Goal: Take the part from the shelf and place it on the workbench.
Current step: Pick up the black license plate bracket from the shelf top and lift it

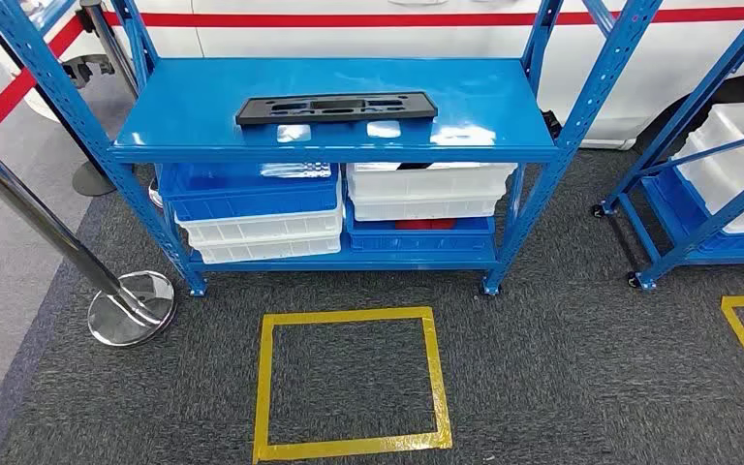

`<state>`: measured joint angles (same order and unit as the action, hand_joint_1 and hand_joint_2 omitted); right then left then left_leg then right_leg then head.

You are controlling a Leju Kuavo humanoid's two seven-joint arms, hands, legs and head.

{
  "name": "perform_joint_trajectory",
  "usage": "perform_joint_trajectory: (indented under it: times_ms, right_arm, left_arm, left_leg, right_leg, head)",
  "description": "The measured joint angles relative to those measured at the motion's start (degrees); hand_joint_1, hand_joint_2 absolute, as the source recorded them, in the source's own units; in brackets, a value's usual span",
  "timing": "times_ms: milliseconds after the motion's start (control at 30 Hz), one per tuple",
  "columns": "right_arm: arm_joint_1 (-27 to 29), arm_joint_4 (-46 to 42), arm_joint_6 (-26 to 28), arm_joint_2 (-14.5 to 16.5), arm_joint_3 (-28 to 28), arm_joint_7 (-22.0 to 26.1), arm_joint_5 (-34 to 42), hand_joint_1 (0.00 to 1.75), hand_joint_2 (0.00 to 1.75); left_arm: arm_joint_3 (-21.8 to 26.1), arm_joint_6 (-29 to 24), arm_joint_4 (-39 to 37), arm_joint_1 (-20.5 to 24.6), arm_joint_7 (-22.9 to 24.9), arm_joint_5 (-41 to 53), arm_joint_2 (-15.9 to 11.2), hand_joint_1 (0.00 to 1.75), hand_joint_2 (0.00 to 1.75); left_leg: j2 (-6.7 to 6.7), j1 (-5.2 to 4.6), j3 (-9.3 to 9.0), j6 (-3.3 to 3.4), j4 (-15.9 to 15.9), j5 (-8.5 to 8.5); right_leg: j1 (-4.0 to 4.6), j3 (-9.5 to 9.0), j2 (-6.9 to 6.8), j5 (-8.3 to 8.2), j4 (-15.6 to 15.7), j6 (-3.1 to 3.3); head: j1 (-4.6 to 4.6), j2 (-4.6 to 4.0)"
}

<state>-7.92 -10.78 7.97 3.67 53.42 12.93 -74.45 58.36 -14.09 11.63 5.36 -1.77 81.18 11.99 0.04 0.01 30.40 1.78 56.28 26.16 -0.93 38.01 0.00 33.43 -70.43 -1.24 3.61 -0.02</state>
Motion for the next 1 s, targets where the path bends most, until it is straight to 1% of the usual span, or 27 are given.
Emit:
perform_joint_trajectory:
  times_ms: [33, 100, 133, 167, 200, 233, 267, 300, 333, 400, 433, 467, 500, 567, 600, 633, 667, 700, 733, 767, 800, 833, 867, 933, 967, 1000]
  right_arm:
    - [0.00, 0.00, 0.03, 0.09, -0.16, 0.29, -0.27, 0.00, 0.00]
    - [-0.09, 0.00, 0.06, 0.21, -0.73, 1.13, -1.08, 0.00, 0.00]
    - [-0.28, 0.00, 0.09, 0.27, -1.22, 1.77, -1.71, 0.00, 0.00]
    - [-0.64, 0.00, 0.09, 0.28, -1.80, 2.50, -2.37, 0.00, 0.00]
    - [-1.21, 0.00, 0.10, 0.28, -2.50, 3.37, -3.14, 0.00, 0.00]
    - [-1.99, 0.00, 0.07, 0.28, -3.26, 4.30, -3.91, 0.00, 0.00]
    - [-2.89, 0.00, 0.03, 0.28, -4.13, 5.30, -4.75, 0.00, 0.00]
    - [-3.83, 0.00, -0.01, 0.28, -5.03, 6.29, -5.58, 0.00, 0.00]
    - [-4.76, 0.00, -0.05, 0.28, -6.01, 7.45, -6.40, 0.00, 0.00]
    - [-6.80, 0.00, -0.05, 0.25, -8.19, 10.04, -7.85, 0.00, 0.00]
    - [-7.93, 0.00, -0.06, 0.14, -9.38, 11.40, -8.40, 0.00, 0.00]
    - [-9.12, 0.00, -0.08, -0.02, -10.63, 12.42, -8.75, 0.00, 0.00]
    - [-10.19, 0.00, -0.11, -0.25, -11.87, 13.42, -8.98, 0.00, 0.00]
    - [-11.83, 0.01, -0.18, -0.71, -13.80, 14.83, -9.12, 0.00, 0.00]
    - [-12.50, 0.01, -0.21, -0.93, -14.68, 15.60, -9.17, 0.00, 0.00]
    - [-13.17, 0.02, -0.22, -1.10, -15.55, 16.20, -9.22, 0.00, 0.00]
    - [-13.89, 0.02, -0.23, -1.21, -16.43, 16.74, -9.25, 0.00, 0.00]
    - [-14.53, 0.02, -0.20, -1.27, -17.21, 17.25, -9.27, 0.00, 0.00]
    - [-15.09, 0.01, -0.14, -1.28, -17.90, 17.87, -9.28, 0.00, 0.00]
    - [-15.61, 0.01, -0.07, -1.30, -18.57, 18.75, -9.36, 0.00, 0.00]
    - [-16.11, -0.01, 0.02, -1.33, -19.44, 19.88, -9.52, 0.00, 0.00]
    - [-16.59, -0.02, 0.08, -1.36, -20.37, 20.94, -9.70, 0.00, 0.00]
    - [-17.05, -0.04, 0.14, -1.38, -21.36, 21.89, -9.87, 0.00, 0.00]
    - [-17.76, -0.25, 0.85, -1.39, -23.25, 23.67, -9.88, 0.00, 0.00]
    - [-17.97, -0.50, 1.69, -1.33, -24.27, 24.75, -9.30, 0.00, 0.00]
    - [-18.10, -0.92, 2.61, -1.22, -25.67, 25.84, -8.14, 0.00, 0.00]
  left_arm:
    - [0.00, 0.05, 0.00, -0.03, 0.16, 0.02, 0.00, 0.00, 0.00]
    - [0.00, 0.19, 0.00, -0.09, 0.60, 0.05, 0.00, 0.00, 0.00]
    - [0.00, 0.28, 0.00, -0.11, 0.89, 0.05, 0.01, 0.00, 0.00]
    - [0.00, 0.40, 0.00, -0.11, 1.15, 0.05, 0.03, 0.00, 0.00]
    - [0.00, 0.56, 0.00, -0.10, 1.40, 0.08, 0.09, 0.00, 0.00]
    - [-0.01, 0.72, 0.00, -0.06, 1.60, 0.19, 0.15, 0.00, 0.00]
    - [-0.02, 0.89, 0.00, -0.01, 1.76, 0.34, 0.21, 0.00, 0.00]
    - [-0.07, 1.04, 0.00, 0.03, 1.92, 0.58, 0.28, 0.00, 0.00]
    - [-0.17, 1.20, 0.00, 0.09, 2.07, 0.84, 0.36, 0.00, 0.00]
    - [-0.55, 1.67, 0.00, 0.26, 2.38, 1.37, 0.54, 0.00, 0.00]
    - [-0.82, 1.92, 0.00, 0.40, 2.54, 1.57, 0.65, 0.00, 0.00]
    - [-1.05, 2.16, 0.00, 0.58, 2.70, 1.72, 0.76, 0.00, 0.00]
    - [-1.25, 2.37, 0.00, 0.76, 2.86, 1.88, 0.86, 0.00, 0.00]
    - [-1.45, 2.71, 0.00, 1.04, 3.09, 2.20, 1.05, 0.00, 0.00]
    - [-1.57, 2.90, 0.00, 1.10, 3.19, 2.44, 1.11, 0.00, 0.00]
    - [-1.71, 3.04, 0.00, 1.13, 3.27, 2.61, 1.16, 0.00, 0.00]
    - [-1.85, 3.15, 0.00, 1.19, 3.34, 2.75, 1.20, 0.00, 0.00]
    - [-2.02, 3.18, 0.00, 1.28, 3.36, 2.84, 1.21, 0.00, 0.00]
    - [-2.19, 3.20, 0.00, 1.40, 3.37, 2.87, 1.21, 0.00, 0.00]
    - [-2.35, 3.27, 0.00, 1.58, 3.34, 2.91, 1.22, 0.00, 0.00]
    - [-2.52, 3.48, 0.00, 1.77, 3.31, 2.95, 1.25, 0.00, 0.00]
    - [-2.64, 3.73, 0.00, 1.91, 3.27, 2.97, 1.28, 0.00, 0.00]
    - [-2.71, 3.97, 0.00, 2.03, 3.23, 2.98, 1.32, 0.00, 0.00]
    - [-2.77, 4.23, 0.00, 2.13, 3.10, 2.97, 1.39, 0.00, 0.00]
    - [-2.78, 4.27, 0.00, 2.21, 2.98, 2.96, 1.43, 0.00, 0.00]
    - [-2.78, 4.31, 0.00, 2.32, 2.83, 2.95, 1.49, 0.00, 0.00]
  left_leg:
    - [0.01, -0.02, 0.05, 0.00, 0.05, 0.00]
    - [0.01, -0.06, 0.14, -0.01, 0.21, 0.04]
    - [-0.03, -0.07, 0.16, -0.05, 0.34, 0.08]
    - [-0.09, -0.06, 0.14, -0.14, 0.49, 0.16]
    - [-0.14, -0.06, 0.15, -0.31, 0.67, 0.29]
    - [-0.15, -0.16, 0.24, -0.55, 0.92, 0.43]
    - [-0.15, -0.25, 0.37, -0.83, 1.11, 0.52]
    - [-0.14, -0.34, 0.52, -1.10, 1.23, 0.57]
    - [-0.13, -0.42, 0.61, -1.37, 1.26, 0.54]
    - [-0.19, -0.36, 0.73, -1.96, 1.48, 0.70]
    - [-0.21, -0.32, 1.07, -2.30, 2.27, 1.27]
    - [-0.24, -0.25, 1.99, -2.65, 4.31, 2.54]
    - [-0.25, -0.14, 3.49, -2.98, 7.59, 4.34]
    - [-0.24, -0.01, 7.26, -3.41, 15.40, 7.77]
    - [-0.24, 0.04, 8.57, -3.51, 17.90, 8.28]
    - [-0.24, 0.06, 8.86, -3.52, 18.19, 7.59]
    - [-0.24, 0.08, 8.12, -3.44, 16.28, 5.87]
    - [-0.24, 0.09, 6.37, -3.26, 12.32, 3.47]
    - [-0.26, 0.04, 4.43, -2.97, 7.97, 1.48]
    - [-0.31, -0.08, 2.93, -2.62, 4.41, 0.16]
    - [-0.36, -0.22, 2.14, -2.30, 2.29, -0.41]
    - [-0.43, -0.37, 1.99, -1.99, 1.50, -0.35]
    - [-0.49, -0.47, 2.09, -1.70, 1.37, -0.35]
    - [-0.62, -0.22, 1.85, -1.00, 0.90, -0.72]
    - [-0.71, -0.07, 1.69, -0.64, 0.59, -0.97]
    - [-0.80, 0.07, 1.55, -0.34, 0.32, -1.18]
  right_leg:
    - [0.00, 0.79, 0.00, 0.48, -1.71, -0.04]
    - [-0.02, 1.67, -0.02, 0.41, -3.71, -0.13]
    - [-0.06, 1.10, -0.02, -0.78, -2.65, -0.13]
    - [-0.13, -0.57, -0.03, -2.78, 0.63, -0.09]
    - [-0.19, -2.64, -0.02, -4.56, 4.78, 0.02]
    - [-0.11, -4.33, -0.01, -5.86, 8.34, 0.20]
    - [-0.04, -5.43, 0.03, -6.56, 10.76, 0.43]
    - [0.07, -5.76, 0.07, -6.58, 11.68, 0.68]
    - [0.21, -5.67, 0.10, -6.62, 11.71, 0.95]
    - [0.08, -5.61, 0.03, -6.84, 11.90, 1.58]
    - [-0.03, -5.61, -0.04, -6.97, 12.04, 1.91]
    - [-0.16, -5.61, -0.16, -7.09, 12.17, 2.21]
    - [-0.23, -5.61, -0.33, -7.13, 12.21, 2.39]
    - [-0.21, -5.57, -0.71, -7.11, 12.17, 2.55]
    - [-0.20, -5.58, -0.89, -7.10, 12.15, 2.56]
    - [-0.20, -5.61, -0.99, -7.08, 12.13, 2.57]
    - [-0.20, -5.67, -1.05, -7.05, 12.11, 2.54]
    - [-0.21, -5.78, -1.07, -7.00, 12.10, 2.46]
    - [-0.17, -5.88, -1.11, -6.94, 12.08, 2.34]
    - [-0.09, -5.89, -1.13, -6.90, 12.02, 2.11]
    - [-0.03, -5.83, -1.18, -6.88, 11.98, 1.84]
    - [0.02, -5.74, -1.23, -6.91, 11.97, 1.53]
    - [0.03, -5.69, -1.27, -6.97, 12.04, 1.18]
    - [0.01, -5.64, -1.28, -6.74, 11.98, 0.53]
    - [-0.02, -5.25, -1.17, -5.98, 11.02, 0.29]
    - [-0.07, -4.34, -1.00, -4.66, 8.97, 0.08]
  head:
    - [0.00, 0.00]
    - [0.00, 0.00]
    - [0.00, 0.00]
    - [0.00, 0.00]
    - [0.00, 0.00]
    - [0.00, 0.00]
    - [0.00, 0.00]
    - [0.00, 0.00]
    - [0.00, 0.00]
    - [0.00, 0.00]
    - [0.00, 0.00]
    - [0.00, 0.00]
    - [0.00, 0.00]
    - [0.00, 0.00]
    - [0.00, 0.00]
    - [0.00, 0.00]
    - [0.00, 0.00]
    - [0.00, 0.00]
    - [0.00, 0.00]
    - [0.00, 0.00]
    - [0.00, 0.00]
    - [0.00, 0.00]
    - [0.00, 0.00]
    - [0.00, 0.00]
    - [0.00, 0.00]
    - [0.00, 0.00]
